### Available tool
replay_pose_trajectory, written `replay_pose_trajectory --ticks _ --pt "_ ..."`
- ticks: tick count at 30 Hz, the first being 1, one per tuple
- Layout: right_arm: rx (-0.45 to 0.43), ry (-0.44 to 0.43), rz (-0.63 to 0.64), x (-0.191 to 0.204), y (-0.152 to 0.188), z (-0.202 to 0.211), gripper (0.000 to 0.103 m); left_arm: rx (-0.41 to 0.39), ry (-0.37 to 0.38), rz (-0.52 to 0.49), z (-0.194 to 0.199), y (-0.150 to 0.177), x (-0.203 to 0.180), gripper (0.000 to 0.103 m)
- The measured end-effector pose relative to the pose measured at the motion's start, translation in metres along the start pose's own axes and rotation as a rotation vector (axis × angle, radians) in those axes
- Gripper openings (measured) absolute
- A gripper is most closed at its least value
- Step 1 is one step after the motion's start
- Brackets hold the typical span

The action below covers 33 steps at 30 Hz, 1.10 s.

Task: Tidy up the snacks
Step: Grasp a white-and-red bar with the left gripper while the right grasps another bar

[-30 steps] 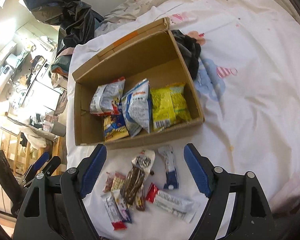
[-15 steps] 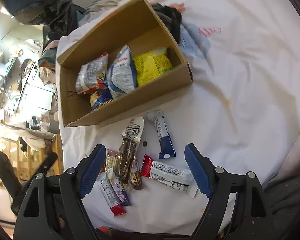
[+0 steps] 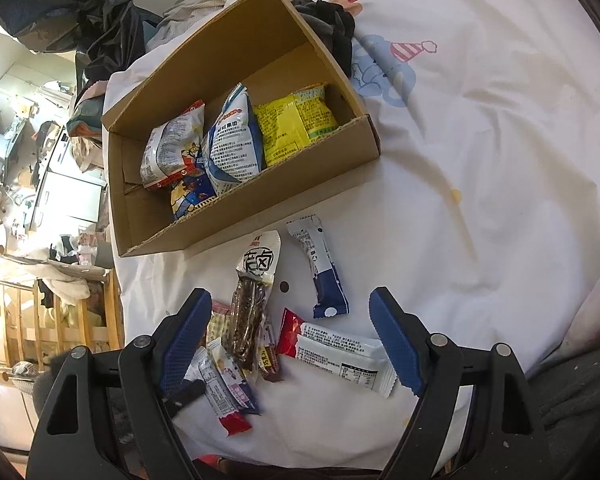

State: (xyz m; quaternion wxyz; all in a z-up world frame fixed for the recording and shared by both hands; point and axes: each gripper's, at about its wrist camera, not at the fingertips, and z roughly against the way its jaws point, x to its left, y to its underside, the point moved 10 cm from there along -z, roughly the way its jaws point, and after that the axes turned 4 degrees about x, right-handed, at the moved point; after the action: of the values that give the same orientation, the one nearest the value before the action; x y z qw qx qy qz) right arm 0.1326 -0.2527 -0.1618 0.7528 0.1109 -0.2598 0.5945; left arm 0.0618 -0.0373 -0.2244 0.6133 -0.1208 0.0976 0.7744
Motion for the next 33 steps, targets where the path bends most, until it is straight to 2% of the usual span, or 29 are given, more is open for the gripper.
replay_pose_trajectory --ticks 3,4,6,10,13,14,18,23,25,29,31,33 --pt "-0.002 0.003 0.008 0.001 0.0 0.0 0.084 0.01 -0.011 -0.013 -0.007 0.006 -0.006 0.05" --pt "-0.002 0.002 0.009 0.002 0.0 0.0 0.084 0.004 -0.028 -0.022 -0.007 0.007 -0.007 0.046" --pt "-0.003 -0.001 0.008 0.002 -0.001 0.001 0.084 0.021 -0.033 -0.031 -0.011 0.009 -0.01 0.03" --pt "0.021 -0.025 0.004 0.002 0.002 -0.001 0.084 0.045 -0.039 -0.064 -0.011 0.009 -0.012 0.026" --pt "0.067 -0.005 0.051 0.006 0.01 -0.008 0.084 0.013 -0.027 -0.086 0.012 -0.006 -0.016 0.026" --pt "0.082 0.01 0.073 0.007 0.013 -0.011 0.084 -0.003 -0.024 -0.104 0.022 -0.01 -0.017 0.026" --pt "0.118 0.171 0.237 0.009 0.028 -0.026 0.084 -0.077 -0.054 -0.184 0.053 -0.03 -0.021 0.026" --pt "0.194 0.318 0.495 0.019 0.048 -0.046 0.084 -0.112 -0.095 -0.224 0.063 -0.06 -0.017 0.026" --pt "0.237 0.349 0.597 0.023 0.055 -0.055 0.083 -0.133 -0.111 -0.238 0.063 -0.069 -0.013 0.026" --pt "0.308 0.394 0.746 0.026 0.064 -0.07 0.077 -0.115 -0.079 -0.231 0.05 -0.067 -0.001 0.026" --pt "0.335 0.443 0.783 0.019 0.063 -0.078 0.074 -0.113 -0.096 -0.225 0.046 -0.065 0.003 0.026" --pt "0.361 0.46 0.766 0.012 0.061 -0.083 0.074 -0.115 -0.086 -0.228 0.047 -0.063 0.002 0.026"
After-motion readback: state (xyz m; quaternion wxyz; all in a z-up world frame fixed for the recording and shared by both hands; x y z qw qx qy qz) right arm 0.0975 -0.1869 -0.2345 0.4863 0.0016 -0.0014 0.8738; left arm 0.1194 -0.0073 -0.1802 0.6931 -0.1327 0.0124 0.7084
